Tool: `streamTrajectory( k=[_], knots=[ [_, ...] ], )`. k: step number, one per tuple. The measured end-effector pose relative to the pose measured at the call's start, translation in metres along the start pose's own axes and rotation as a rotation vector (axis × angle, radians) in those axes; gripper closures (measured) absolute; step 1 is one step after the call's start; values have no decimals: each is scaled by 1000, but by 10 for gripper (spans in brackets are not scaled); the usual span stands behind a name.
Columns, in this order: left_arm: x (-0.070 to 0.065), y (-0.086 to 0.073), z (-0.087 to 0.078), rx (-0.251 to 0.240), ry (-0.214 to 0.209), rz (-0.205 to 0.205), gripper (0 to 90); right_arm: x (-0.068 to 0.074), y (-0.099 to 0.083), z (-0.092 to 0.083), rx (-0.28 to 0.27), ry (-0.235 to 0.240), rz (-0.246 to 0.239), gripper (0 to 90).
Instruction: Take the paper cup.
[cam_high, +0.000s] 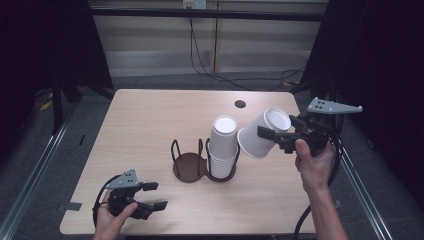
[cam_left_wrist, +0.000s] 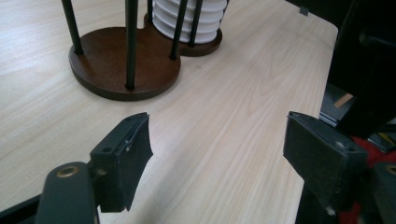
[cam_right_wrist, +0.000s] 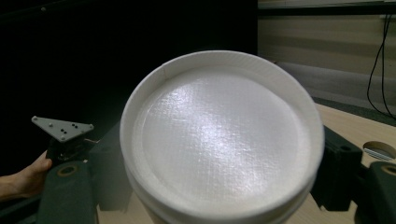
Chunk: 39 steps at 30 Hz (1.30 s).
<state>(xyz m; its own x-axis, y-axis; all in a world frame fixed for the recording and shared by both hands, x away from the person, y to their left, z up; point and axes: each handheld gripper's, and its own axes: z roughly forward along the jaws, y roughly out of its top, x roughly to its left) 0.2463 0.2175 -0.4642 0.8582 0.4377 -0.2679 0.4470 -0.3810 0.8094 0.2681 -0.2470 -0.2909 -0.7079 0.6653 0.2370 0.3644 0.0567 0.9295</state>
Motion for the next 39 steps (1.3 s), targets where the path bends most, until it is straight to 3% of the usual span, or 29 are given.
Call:
streamTrajectory(
  k=[3,11,19,24,30,39],
  knots=[
    [0,4,0,-11,10,13,212,2,-9,3,28,5,0,233],
    [-1,12,2,-33,32,28,209,5,-31,1,32,23,22,233],
    [1,26,18,8,7,59,169,15,-48,7,51,49,26,233],
    [-4,40,25,-44,25,101,162,24,-53,16,78,70,24,234],
    [-20,56,35,-73,-19,145,163,32,-61,34,103,110,27,236],
    [-22,81,43,-142,-92,135,164,42,-64,57,117,160,14,236]
  ],
)
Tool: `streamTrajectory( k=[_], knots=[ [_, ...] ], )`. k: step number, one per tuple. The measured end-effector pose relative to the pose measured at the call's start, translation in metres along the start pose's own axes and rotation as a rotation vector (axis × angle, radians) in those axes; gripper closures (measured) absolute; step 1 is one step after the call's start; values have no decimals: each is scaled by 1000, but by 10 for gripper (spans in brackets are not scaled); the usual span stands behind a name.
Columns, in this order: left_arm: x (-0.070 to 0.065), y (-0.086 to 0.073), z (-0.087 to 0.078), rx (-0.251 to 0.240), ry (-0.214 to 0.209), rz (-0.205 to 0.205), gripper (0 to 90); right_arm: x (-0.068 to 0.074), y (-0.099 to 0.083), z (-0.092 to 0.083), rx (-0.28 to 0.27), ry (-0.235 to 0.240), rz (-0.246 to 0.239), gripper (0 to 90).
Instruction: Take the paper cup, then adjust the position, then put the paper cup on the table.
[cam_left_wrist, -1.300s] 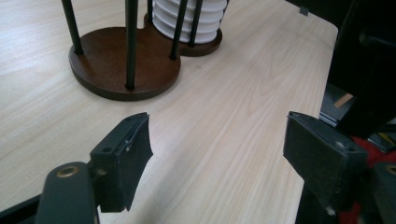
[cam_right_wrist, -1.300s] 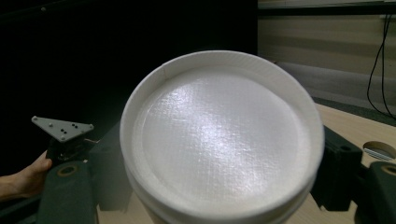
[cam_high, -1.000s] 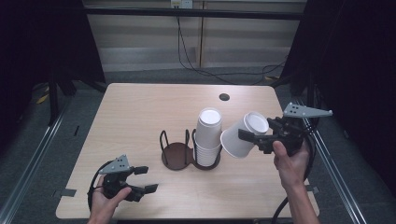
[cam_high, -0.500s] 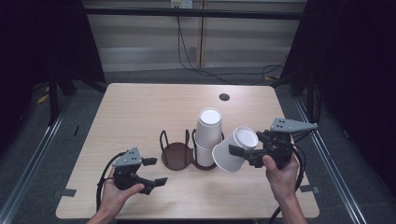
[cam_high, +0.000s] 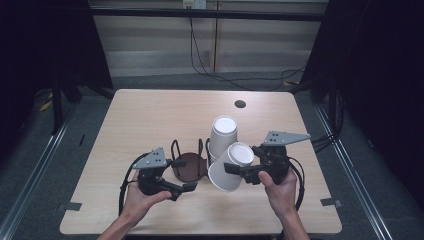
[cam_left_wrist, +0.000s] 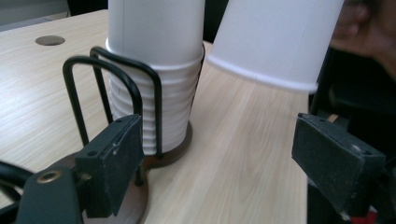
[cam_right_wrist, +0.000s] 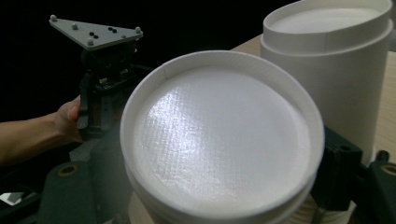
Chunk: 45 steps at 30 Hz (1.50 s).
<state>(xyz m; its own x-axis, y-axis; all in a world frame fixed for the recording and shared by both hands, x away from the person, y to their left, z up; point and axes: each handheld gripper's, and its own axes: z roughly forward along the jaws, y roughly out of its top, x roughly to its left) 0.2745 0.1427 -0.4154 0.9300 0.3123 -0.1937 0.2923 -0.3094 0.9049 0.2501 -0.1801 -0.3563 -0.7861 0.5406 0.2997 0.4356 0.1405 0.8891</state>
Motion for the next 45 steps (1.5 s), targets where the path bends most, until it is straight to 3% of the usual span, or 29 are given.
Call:
streamTrajectory(
  k=[2,9,14,22,28,33,38,42,45],
  knots=[
    [-1,1,-1,1,3,9,164,1,-1,5,12,-4,-15,235],
    [-6,-4,-7,-4,-4,23,179,0,-9,22,47,27,-1,236],
    [-8,-8,-7,-9,-32,25,159,1,-14,32,51,53,13,236],
    [-12,-11,-4,-23,-52,30,158,0,-18,39,53,87,36,237],
    [-13,-13,4,-7,-70,34,158,4,-18,44,59,105,30,238],
    [-16,-15,10,-2,-70,60,158,4,-18,44,48,118,37,238],
    [-15,-17,14,5,-60,40,159,6,-19,47,62,122,34,238],
    [-14,-18,17,0,-104,29,153,10,-18,51,71,128,22,239],
    [-15,-18,18,3,-101,37,137,11,-18,54,72,136,22,239]
  ],
)
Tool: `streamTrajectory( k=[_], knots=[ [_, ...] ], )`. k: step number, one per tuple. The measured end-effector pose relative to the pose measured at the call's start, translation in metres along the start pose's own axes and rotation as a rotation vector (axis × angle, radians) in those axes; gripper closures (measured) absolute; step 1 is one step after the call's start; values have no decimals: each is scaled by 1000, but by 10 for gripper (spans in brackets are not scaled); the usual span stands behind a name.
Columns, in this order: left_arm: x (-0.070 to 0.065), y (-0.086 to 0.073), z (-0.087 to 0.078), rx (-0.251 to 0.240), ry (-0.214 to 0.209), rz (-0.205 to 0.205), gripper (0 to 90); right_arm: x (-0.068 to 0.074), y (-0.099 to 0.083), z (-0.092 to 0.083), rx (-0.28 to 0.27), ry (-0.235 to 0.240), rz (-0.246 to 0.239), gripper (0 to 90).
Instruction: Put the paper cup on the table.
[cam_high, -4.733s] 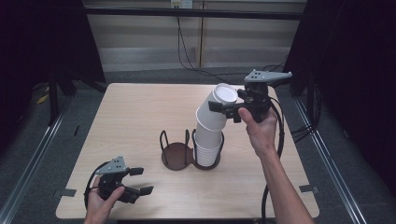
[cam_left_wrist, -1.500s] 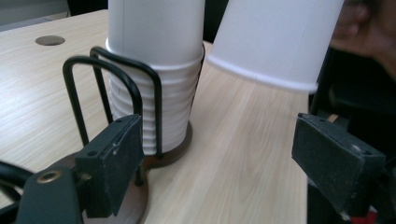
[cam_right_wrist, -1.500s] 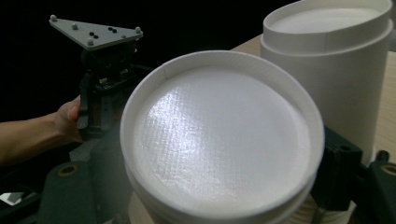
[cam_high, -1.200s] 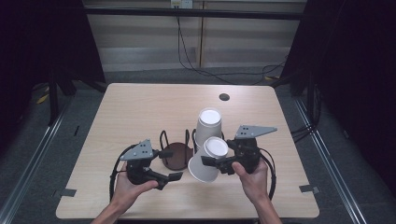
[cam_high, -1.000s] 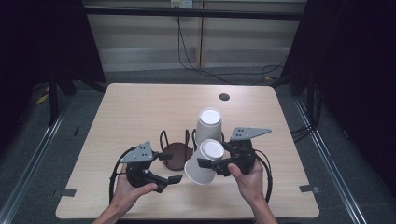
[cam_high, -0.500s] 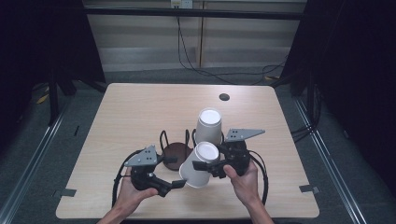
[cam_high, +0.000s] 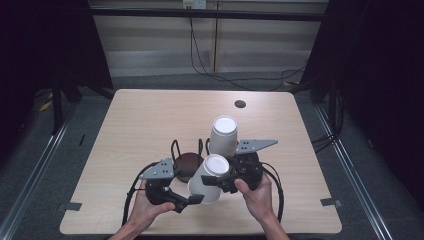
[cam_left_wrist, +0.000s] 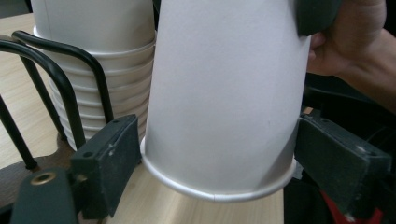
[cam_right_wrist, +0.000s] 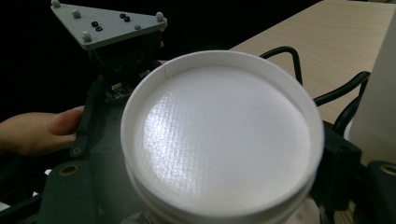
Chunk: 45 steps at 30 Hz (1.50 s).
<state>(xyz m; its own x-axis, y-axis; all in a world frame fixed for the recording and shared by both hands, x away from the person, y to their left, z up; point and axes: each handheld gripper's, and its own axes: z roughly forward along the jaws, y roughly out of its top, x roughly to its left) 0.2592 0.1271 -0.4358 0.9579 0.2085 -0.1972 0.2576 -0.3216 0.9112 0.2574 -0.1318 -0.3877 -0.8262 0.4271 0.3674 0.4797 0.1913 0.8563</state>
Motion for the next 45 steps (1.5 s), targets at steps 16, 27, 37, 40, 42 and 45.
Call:
streamTrajectory(
  k=[16,27,37,40,42,45],
  knots=[
    [-3,-5,17,36,-10,-3,73,5,-3,14,25,33,5,241],
    [-5,-5,19,39,13,14,129,-1,-1,12,23,59,21,235],
    [-3,-2,17,85,19,8,163,0,-3,16,46,45,17,164],
    [-3,-3,16,126,9,-2,173,-3,-3,14,50,56,50,148],
    [-3,-3,15,131,-1,-9,175,-4,-4,12,54,62,53,148],
    [-3,-3,13,145,0,-13,176,-5,-3,7,36,67,49,147]
  ],
)
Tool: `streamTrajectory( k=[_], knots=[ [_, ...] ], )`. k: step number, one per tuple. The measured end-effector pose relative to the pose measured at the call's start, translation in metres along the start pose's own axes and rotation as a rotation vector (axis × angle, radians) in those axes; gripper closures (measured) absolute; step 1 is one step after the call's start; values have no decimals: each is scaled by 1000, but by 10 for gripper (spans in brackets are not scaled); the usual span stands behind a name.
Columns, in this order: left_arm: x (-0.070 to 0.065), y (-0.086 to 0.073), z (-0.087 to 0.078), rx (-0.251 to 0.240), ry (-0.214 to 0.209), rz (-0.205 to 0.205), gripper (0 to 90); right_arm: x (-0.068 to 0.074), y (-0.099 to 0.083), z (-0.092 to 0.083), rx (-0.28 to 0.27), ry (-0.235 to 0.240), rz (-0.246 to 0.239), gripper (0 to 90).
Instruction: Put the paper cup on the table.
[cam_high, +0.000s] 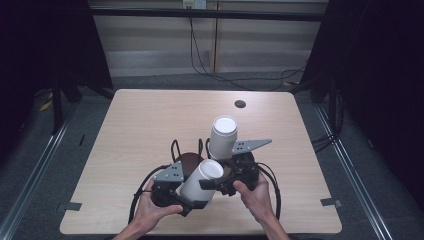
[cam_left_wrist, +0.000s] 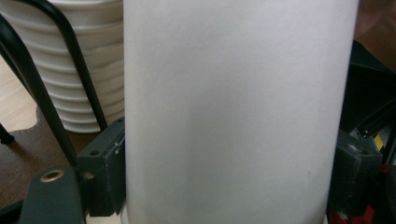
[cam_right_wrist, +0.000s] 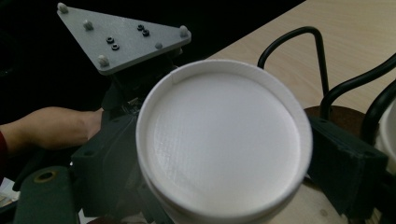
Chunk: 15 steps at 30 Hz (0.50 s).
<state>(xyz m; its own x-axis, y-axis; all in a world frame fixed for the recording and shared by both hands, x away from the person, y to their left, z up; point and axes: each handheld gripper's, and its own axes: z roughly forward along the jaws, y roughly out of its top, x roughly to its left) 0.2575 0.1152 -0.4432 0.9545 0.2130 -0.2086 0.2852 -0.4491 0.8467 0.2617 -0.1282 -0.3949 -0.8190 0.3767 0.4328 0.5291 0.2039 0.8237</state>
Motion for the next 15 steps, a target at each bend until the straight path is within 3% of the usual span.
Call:
streamTrajectory(
  k=[6,15],
  knots=[
    [3,-3,-5,60,-23,-18,176,-1,0,-6,4,19,-5,145],
    [5,0,-12,124,0,-9,181,-4,-2,-15,2,-1,-9,145]
  ],
)
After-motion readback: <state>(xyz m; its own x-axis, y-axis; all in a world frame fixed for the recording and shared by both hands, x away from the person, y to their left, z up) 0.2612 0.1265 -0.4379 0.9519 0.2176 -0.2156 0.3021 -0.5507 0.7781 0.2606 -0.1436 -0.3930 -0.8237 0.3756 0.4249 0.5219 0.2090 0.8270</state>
